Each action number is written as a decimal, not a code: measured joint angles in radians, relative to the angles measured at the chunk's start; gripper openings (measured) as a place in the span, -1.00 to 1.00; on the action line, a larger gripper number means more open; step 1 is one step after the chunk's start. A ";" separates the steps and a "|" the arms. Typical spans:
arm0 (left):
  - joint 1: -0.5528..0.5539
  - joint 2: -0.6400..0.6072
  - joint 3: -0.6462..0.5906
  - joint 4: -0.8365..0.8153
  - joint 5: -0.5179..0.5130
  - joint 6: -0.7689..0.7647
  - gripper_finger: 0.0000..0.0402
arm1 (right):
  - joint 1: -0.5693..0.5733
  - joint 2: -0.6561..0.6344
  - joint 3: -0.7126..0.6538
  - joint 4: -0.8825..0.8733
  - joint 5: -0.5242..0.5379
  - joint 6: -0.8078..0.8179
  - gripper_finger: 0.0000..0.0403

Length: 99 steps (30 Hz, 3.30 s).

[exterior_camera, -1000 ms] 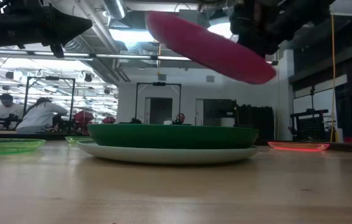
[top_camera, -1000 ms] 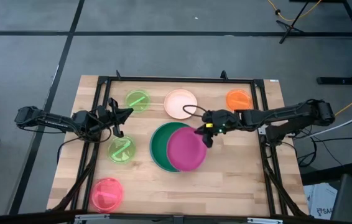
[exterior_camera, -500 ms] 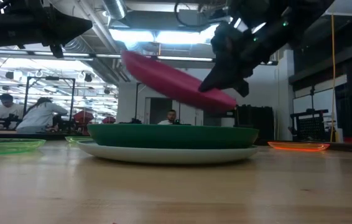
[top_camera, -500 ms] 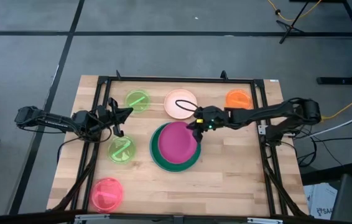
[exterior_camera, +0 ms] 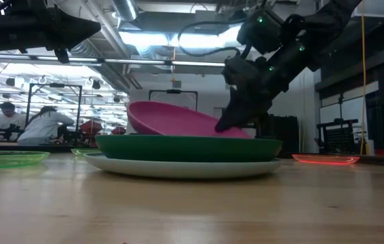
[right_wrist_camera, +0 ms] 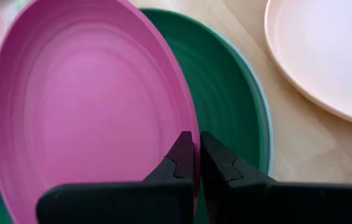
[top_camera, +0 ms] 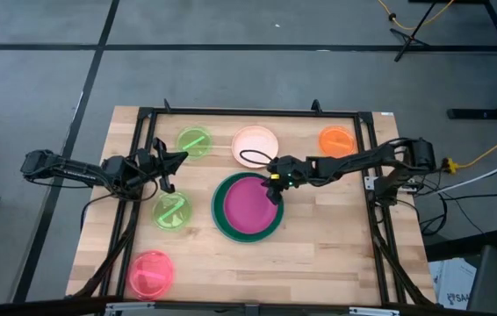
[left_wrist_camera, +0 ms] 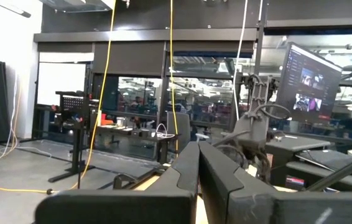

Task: Stack plastic plates
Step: Stack the pink plate on top of the green plate, then stack the light orange plate on top of the pink plate

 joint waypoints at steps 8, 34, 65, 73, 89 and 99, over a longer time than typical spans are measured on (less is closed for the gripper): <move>0.000 0.000 0.000 0.000 0.000 0.000 -0.98 | 0.001 0.018 0.000 0.037 -0.010 -0.001 -0.93; 0.000 0.000 0.000 0.000 0.004 -0.002 -0.98 | -0.006 -0.185 0.000 -0.038 0.137 -0.316 -0.21; 0.021 0.000 0.000 0.000 -0.029 -0.001 -0.98 | -0.432 -0.124 0.020 -0.014 -0.062 -0.194 -0.21; 0.044 0.000 0.000 0.000 0.000 -0.005 -0.98 | -0.439 0.005 0.151 -0.055 -0.089 -0.194 -0.21; 0.044 0.000 0.000 0.000 0.001 -0.010 -0.98 | -0.514 0.223 0.364 -0.338 -0.044 -0.229 -0.21; 0.044 0.000 0.000 -0.001 0.001 -0.028 -0.98 | -0.533 0.280 0.364 -0.367 -0.032 -0.244 -0.21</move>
